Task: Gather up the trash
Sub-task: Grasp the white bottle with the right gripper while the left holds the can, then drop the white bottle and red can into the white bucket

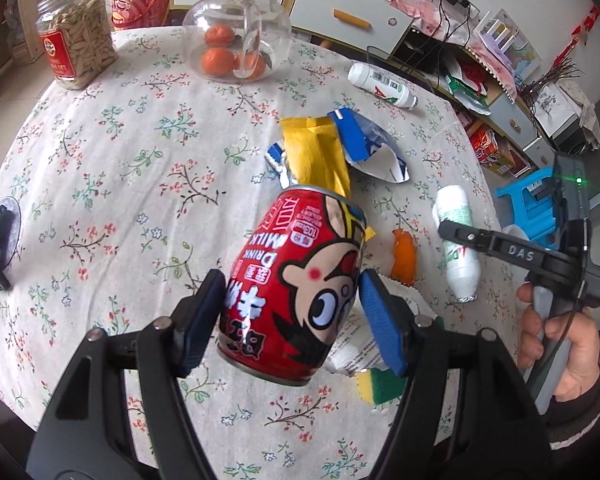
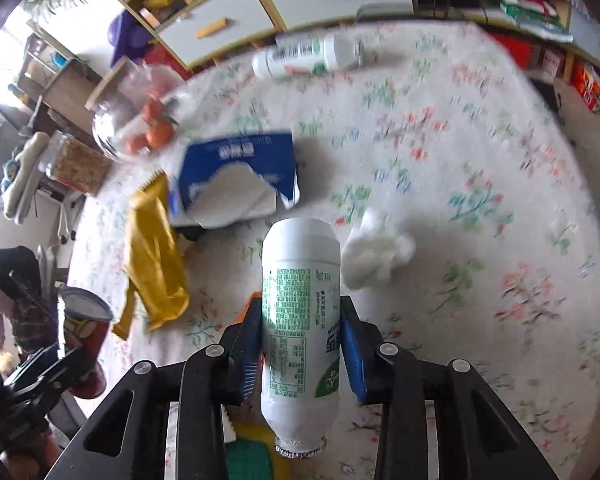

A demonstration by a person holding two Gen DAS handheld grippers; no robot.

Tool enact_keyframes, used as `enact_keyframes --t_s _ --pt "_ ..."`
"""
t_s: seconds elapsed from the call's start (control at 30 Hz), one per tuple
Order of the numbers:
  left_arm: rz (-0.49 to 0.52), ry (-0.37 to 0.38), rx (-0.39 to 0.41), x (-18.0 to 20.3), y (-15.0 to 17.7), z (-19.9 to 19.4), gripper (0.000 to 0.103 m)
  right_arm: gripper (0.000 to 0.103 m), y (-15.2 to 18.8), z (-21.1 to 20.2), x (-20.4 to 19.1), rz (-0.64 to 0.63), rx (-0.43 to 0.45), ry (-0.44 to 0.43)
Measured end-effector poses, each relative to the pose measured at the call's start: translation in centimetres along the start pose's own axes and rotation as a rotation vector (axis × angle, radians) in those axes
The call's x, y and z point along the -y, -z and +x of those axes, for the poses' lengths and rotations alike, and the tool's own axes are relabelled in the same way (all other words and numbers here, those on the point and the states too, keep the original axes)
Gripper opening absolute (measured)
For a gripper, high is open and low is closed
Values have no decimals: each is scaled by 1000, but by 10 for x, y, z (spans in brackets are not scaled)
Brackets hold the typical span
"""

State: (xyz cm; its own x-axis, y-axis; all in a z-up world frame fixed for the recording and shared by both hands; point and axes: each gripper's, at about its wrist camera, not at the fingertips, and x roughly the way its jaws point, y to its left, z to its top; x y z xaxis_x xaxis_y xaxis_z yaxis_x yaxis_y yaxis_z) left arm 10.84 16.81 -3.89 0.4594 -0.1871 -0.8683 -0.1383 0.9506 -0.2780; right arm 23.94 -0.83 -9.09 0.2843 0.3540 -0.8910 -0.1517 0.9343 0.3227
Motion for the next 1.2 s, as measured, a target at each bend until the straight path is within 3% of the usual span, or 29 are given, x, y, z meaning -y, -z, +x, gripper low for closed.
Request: enact_keyframes --t_s 0.2,0.67,0.97,1.07,1.2 --pt "7 24 20 21 -3 -1 70 37 -3 -43 32 49 72 -6" --pt "123 117 -7 125 -17 37 70 37 13 -137 210 346 182 144" --pt "185 163 -43 183 -12 63 70 38 35 -164 289 484 221 180" --pt "210 178 -51 199 -9 69 70 63 42 -169 309 532 219 175" --pt "239 189 -62 218 -2 76 70 67 55 -187 327 583 247 172"
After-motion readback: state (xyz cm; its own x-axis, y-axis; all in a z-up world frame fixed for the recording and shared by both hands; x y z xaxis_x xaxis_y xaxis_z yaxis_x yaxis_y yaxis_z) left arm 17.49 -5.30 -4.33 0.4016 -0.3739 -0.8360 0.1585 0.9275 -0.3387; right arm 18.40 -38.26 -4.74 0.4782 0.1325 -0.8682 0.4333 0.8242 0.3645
